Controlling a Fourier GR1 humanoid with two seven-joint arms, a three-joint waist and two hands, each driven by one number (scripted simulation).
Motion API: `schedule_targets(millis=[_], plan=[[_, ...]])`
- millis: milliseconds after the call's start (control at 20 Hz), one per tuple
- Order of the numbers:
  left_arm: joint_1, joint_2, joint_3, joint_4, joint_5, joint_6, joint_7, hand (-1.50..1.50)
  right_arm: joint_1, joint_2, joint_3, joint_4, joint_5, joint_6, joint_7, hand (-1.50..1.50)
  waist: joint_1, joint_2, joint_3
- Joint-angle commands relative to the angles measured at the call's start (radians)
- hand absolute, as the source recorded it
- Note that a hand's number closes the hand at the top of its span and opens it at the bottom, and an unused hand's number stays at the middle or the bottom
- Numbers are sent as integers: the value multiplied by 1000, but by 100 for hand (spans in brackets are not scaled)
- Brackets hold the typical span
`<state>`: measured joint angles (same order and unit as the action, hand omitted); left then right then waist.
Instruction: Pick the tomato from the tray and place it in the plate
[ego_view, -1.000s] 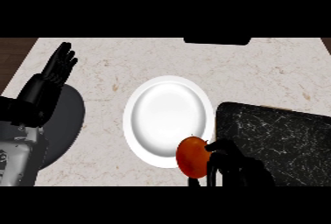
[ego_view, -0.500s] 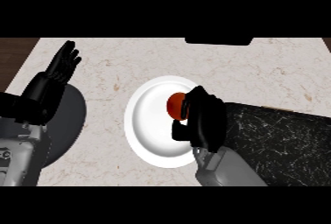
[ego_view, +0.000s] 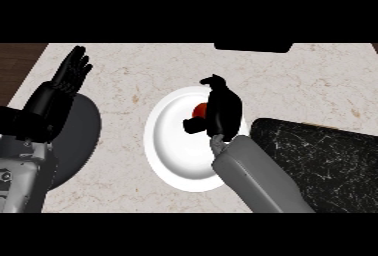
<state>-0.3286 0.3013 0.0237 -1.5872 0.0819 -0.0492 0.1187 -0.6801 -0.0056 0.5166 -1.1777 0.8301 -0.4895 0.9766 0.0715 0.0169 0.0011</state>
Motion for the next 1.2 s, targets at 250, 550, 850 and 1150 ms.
schedule_targets(millis=[250, 550, 850, 1150], plan=[[-1, -12, -6, 1, -12, 2, 3, 0, -164, 5, 32, 128, -135, -423, -7, -150, -11, -7, 0], [23, -17, 12, -9, -29, 29, 6, 0, -128, 5, -2, 63, -190, -541, -63, -150, -49, -15, -1], [74, 19, 59, -43, -7, 1, 12, 0, 141, -55, -44, -221, -152, -513, -149, -150, -84, -23, -1], [41, 32, 86, -19, 18, -24, 33, 0, 465, -173, 26, -587, -137, -478, -191, -150, -96, -25, -1]])
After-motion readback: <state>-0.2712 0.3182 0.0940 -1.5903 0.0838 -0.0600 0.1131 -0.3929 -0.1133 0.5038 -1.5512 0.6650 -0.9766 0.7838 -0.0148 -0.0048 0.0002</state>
